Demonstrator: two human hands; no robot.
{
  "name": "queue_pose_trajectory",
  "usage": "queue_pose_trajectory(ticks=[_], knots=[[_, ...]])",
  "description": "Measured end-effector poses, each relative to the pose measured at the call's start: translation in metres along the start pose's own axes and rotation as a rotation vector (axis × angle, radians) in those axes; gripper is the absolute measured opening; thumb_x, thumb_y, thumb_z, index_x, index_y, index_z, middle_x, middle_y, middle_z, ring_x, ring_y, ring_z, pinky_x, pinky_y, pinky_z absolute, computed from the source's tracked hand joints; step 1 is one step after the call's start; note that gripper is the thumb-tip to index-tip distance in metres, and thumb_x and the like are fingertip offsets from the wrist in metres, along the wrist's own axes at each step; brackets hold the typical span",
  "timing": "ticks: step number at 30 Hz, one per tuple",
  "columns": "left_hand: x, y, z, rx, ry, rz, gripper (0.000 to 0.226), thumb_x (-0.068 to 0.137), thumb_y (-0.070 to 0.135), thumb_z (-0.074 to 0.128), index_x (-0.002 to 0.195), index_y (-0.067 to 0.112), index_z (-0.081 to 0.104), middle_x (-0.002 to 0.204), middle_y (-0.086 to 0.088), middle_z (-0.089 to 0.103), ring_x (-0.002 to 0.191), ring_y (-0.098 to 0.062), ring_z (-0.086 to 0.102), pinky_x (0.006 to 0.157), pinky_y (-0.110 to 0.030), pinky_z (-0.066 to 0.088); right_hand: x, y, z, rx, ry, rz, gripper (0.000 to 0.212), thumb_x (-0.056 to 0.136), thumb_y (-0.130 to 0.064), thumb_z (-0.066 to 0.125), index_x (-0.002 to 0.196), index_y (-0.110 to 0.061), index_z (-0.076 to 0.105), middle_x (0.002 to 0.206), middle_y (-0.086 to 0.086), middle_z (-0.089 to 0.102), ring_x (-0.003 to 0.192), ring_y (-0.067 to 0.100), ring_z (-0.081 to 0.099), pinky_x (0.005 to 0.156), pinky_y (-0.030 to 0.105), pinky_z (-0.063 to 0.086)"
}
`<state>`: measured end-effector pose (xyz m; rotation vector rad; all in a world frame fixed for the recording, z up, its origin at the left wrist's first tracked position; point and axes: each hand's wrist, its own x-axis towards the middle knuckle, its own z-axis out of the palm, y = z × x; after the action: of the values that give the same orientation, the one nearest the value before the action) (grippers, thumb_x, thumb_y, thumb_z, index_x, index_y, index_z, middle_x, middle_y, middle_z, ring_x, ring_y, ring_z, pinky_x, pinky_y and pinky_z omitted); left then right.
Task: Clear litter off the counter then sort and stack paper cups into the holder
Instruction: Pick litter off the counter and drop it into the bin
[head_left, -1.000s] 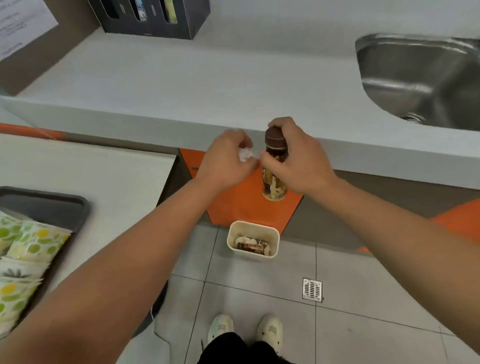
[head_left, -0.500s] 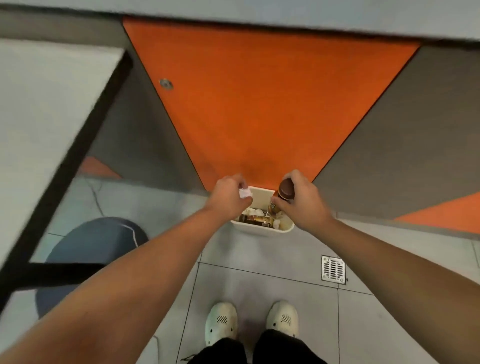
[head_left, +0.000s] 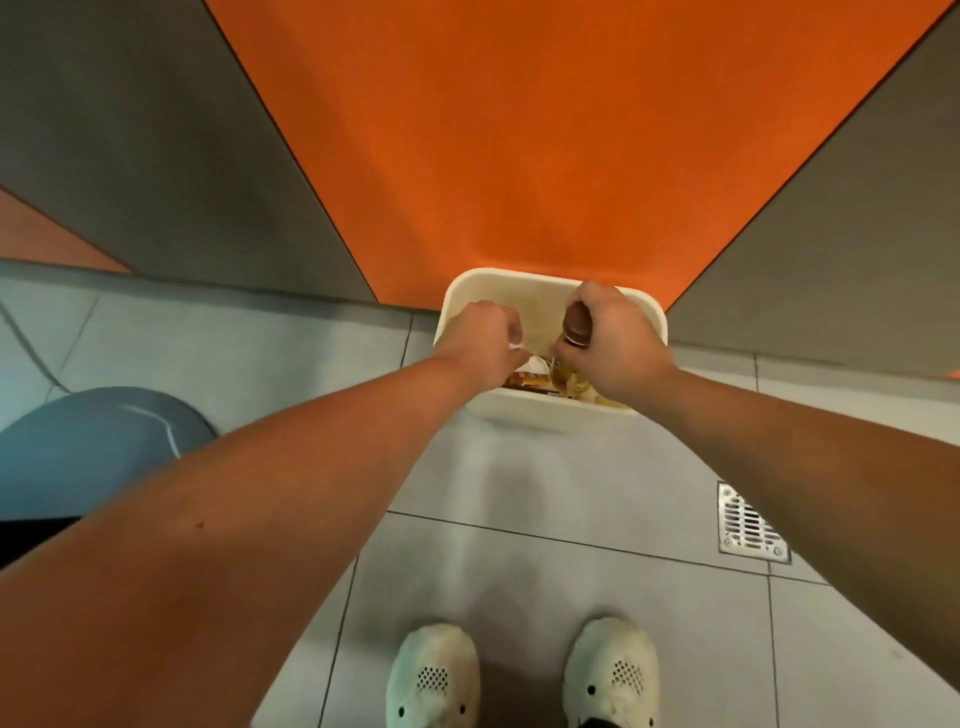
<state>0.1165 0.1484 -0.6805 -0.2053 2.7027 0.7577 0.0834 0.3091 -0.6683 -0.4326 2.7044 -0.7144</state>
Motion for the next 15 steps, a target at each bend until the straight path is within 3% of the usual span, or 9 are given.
queue_pose_trajectory(ticks=[6, 9, 12, 15], knots=[[0.028, -0.003, 0.021, 0.062, -0.028, -0.01, 0.026, 0.085, 0.027, 0.075, 0.104, 0.01, 0.071, 0.107, -0.008, 0.068, 0.097, -0.025, 0.061, 0.078, -0.03, 0.046, 0.023, 0.024, 0.029, -0.121, -0.205, 0.136, 0.033, 0.079, -0.011, 0.074, 0.101, -0.017, 0.051, 0.107, 0.009, 0.06, 0.089, 0.026, 0.053, 0.073, 0.03, 0.043], [0.04, -0.004, 0.028, 0.06, -0.11, -0.031, 0.03, 0.088, 0.03, 0.071, 0.107, 0.007, 0.07, 0.11, -0.01, 0.068, 0.099, -0.027, 0.061, 0.084, -0.033, 0.05, 0.031, 0.029, 0.032, -0.17, -0.284, 0.193, 0.025, 0.083, -0.014, 0.071, 0.098, -0.018, 0.052, 0.104, 0.008, 0.063, 0.085, 0.024, 0.054, 0.07, 0.03, 0.043], [0.043, -0.005, 0.027, 0.033, -0.234, -0.054, 0.045, 0.093, 0.033, 0.064, 0.131, 0.009, 0.06, 0.131, -0.009, 0.06, 0.117, -0.028, 0.056, 0.098, -0.034, 0.045, 0.032, 0.026, 0.026, -0.217, -0.308, 0.205, 0.043, 0.084, -0.017, 0.07, 0.124, -0.013, 0.054, 0.11, 0.009, 0.064, 0.09, 0.025, 0.057, 0.076, 0.031, 0.05], [0.036, -0.002, 0.015, 0.036, -0.202, -0.039, 0.043, 0.095, 0.029, 0.063, 0.133, 0.011, 0.057, 0.134, -0.009, 0.059, 0.12, -0.028, 0.055, 0.099, -0.033, 0.043, 0.024, 0.016, 0.011, -0.185, -0.276, 0.186, 0.057, 0.085, -0.018, 0.069, 0.137, -0.014, 0.046, 0.119, 0.01, 0.061, 0.094, 0.025, 0.057, 0.073, 0.029, 0.046]])
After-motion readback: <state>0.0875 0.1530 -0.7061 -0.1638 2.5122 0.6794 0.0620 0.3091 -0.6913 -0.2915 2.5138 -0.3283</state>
